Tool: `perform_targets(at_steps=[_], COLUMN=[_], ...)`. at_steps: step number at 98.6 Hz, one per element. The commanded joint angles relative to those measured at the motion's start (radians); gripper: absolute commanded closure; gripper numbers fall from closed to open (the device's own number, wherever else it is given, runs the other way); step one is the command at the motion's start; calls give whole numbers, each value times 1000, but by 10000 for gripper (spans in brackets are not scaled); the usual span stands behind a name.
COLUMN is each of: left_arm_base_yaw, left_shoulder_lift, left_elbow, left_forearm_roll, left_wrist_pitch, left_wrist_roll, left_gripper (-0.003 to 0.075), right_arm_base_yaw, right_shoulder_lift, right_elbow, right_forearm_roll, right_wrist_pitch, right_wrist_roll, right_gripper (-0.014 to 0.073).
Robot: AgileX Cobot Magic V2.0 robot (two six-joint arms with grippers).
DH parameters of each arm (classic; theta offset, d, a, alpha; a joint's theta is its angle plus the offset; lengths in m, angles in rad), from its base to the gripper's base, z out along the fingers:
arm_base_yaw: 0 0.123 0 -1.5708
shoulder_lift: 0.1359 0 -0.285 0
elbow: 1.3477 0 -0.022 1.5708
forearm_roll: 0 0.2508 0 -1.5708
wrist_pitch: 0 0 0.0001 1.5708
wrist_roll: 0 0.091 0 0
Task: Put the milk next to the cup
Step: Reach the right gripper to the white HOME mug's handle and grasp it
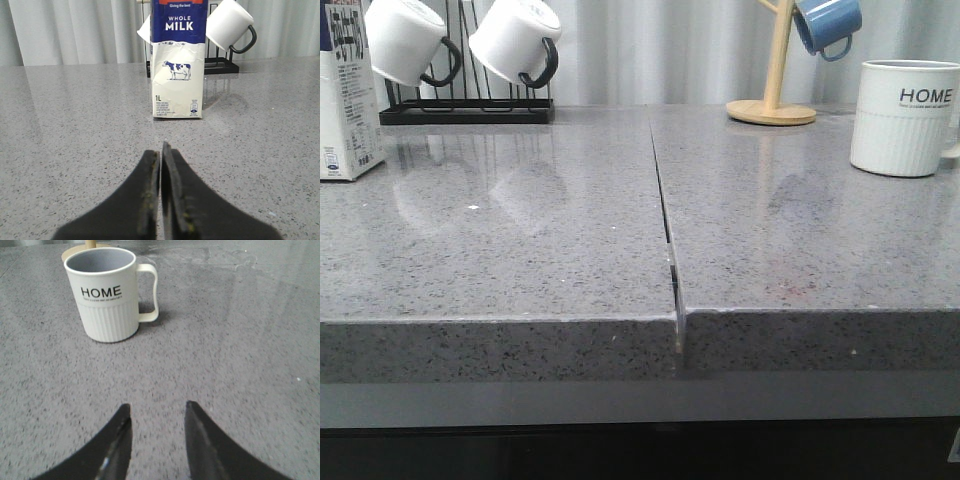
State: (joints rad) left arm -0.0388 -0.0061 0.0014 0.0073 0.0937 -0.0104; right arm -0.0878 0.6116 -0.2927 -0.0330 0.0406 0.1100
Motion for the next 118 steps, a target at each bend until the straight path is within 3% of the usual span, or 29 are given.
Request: perform_targets(at_steps=[1, 28, 73, 118], left_arm_base_yaw=[1, 1, 1, 1], left_shoulder_lift=[-33, -33, -33, -33], left_elbow=[41, 41, 41, 41], left_forearm_roll=[-1, -1, -1, -1], left_wrist_pitch=[-76, -76, -76, -76], left_wrist_roll=[-9, -9, -9, -9], left_gripper=[733, 733, 733, 733], right_arm_base_yaw=[0, 0, -6, -27], right_shoulder_lift=[74, 340, 737, 924], right_elbow=[-37, -69, -284, -421], right_forearm_roll=[-2, -2, -2, -1], right_wrist_pitch=[-195, -519, -624, -680], right_wrist_roll=[-4, -6, -6, -6], right_gripper=[286, 286, 286, 286])
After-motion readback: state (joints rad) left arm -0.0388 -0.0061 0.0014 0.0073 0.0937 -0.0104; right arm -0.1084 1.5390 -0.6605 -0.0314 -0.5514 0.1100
